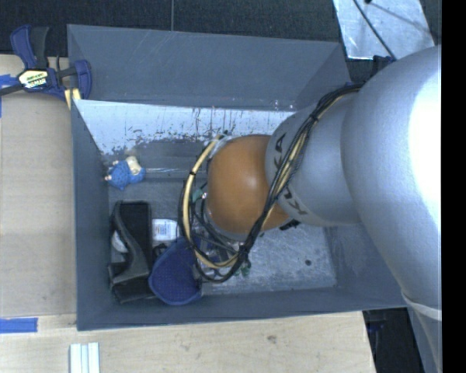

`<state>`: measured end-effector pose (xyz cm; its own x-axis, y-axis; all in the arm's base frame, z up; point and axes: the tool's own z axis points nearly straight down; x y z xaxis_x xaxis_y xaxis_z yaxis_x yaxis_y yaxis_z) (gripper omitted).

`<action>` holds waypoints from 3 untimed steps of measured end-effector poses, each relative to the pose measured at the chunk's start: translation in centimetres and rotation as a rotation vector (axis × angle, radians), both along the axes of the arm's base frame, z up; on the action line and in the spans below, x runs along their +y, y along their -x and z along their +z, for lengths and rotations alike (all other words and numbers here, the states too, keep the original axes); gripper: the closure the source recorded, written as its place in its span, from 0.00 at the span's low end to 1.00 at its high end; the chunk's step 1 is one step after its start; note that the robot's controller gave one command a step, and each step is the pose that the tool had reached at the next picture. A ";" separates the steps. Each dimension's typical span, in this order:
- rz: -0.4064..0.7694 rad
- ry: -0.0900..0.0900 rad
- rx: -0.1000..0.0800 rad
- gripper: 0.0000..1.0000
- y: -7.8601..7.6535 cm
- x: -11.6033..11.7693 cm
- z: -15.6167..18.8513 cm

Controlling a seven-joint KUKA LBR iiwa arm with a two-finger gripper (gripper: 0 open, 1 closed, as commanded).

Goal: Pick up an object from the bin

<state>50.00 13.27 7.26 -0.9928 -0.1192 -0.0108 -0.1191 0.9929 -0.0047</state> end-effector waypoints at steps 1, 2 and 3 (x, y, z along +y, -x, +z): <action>-0.005 -0.005 -0.011 1.00 -0.4 0.0 0.3; -0.002 -0.006 -0.010 1.00 -0.6 0.0 0.2; 0.013 -0.001 -0.006 1.00 -0.9 0.3 0.1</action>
Offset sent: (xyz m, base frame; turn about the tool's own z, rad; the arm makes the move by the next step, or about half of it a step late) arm 0.0000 0.0000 0.0000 0.0000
